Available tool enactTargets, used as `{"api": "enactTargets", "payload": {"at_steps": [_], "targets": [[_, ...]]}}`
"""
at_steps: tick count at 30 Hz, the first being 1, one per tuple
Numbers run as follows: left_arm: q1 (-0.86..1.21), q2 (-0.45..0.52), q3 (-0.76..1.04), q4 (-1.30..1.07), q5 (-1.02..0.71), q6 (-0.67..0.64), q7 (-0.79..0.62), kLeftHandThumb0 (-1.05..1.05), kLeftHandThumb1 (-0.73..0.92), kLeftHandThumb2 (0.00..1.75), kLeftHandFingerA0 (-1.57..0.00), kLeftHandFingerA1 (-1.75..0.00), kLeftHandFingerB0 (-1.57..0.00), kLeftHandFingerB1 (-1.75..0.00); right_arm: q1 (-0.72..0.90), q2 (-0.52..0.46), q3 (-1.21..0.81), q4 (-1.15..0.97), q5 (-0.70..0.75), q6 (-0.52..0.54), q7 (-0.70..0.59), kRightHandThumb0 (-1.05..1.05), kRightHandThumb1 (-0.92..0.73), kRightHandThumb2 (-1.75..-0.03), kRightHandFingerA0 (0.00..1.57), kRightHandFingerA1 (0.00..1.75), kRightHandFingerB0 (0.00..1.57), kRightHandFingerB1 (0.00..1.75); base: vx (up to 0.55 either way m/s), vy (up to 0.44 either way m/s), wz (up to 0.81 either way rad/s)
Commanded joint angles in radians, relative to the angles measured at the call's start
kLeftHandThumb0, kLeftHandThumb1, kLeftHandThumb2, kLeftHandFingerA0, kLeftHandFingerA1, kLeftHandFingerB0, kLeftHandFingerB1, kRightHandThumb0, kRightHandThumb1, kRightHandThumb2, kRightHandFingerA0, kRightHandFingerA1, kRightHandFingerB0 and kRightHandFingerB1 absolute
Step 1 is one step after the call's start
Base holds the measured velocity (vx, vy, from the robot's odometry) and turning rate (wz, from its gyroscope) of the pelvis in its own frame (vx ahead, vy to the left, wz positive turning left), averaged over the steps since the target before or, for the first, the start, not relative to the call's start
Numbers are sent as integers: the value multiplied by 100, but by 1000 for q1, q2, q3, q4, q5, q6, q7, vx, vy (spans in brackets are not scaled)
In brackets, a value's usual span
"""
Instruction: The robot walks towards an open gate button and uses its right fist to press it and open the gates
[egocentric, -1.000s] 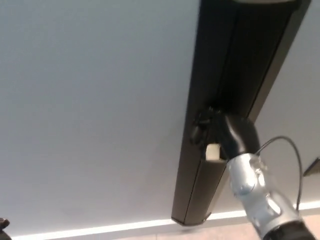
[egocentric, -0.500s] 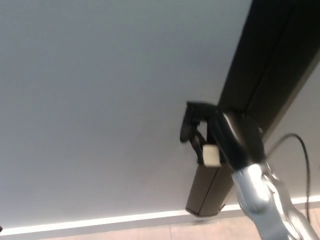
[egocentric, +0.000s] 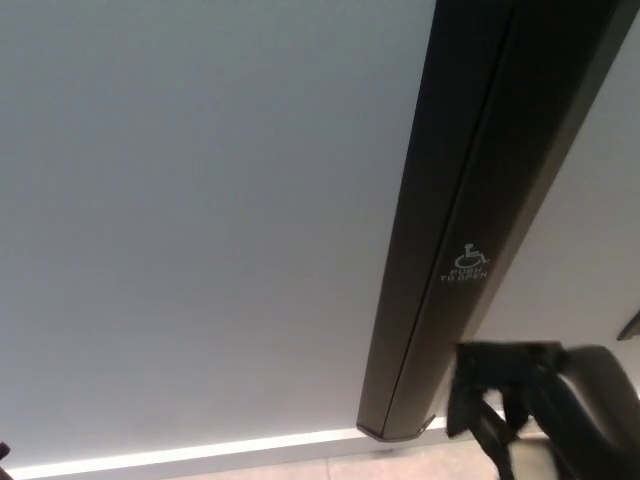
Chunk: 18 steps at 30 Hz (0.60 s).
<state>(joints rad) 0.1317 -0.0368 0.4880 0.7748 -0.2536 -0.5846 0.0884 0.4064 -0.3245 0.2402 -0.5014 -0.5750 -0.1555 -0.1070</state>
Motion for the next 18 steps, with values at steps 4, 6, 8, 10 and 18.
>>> {"api": "enactTargets", "payload": {"at_steps": [4,6,8,10,18], "targets": [[5,20,9,-43,-11,-23,6,1,31,146,-105,-156,-104,-128,294,-180,-400,-235,368,-136,188,-9,-49,-123,92,159,86,138,0,0,0],[1,30,16,-27,-21,-26,-9,2,34,141,-106,-154,-104,-127,275,-203,-524,-139,371,-179,158,-10,-46,-124,97,161,92,139,0,0,0],[2,41,19,-21,-21,-25,-13,3,34,140,-105,-153,-104,-127,237,-237,-666,-19,382,-194,131,14,-77,-134,112,122,100,114,0,0,0],[5,42,18,-25,-20,-23,-15,2,35,139,-105,-154,-104,-126,220,-242,-702,20,397,-184,131,-13,-50,-120,101,153,95,135,0,0,0],[0,44,19,-13,-20,-30,-15,2,36,139,-105,-154,-104,-128,59,-269,-848,300,433,-111,86,-11,-53,-114,125,136,99,118,0,0,0]]}}
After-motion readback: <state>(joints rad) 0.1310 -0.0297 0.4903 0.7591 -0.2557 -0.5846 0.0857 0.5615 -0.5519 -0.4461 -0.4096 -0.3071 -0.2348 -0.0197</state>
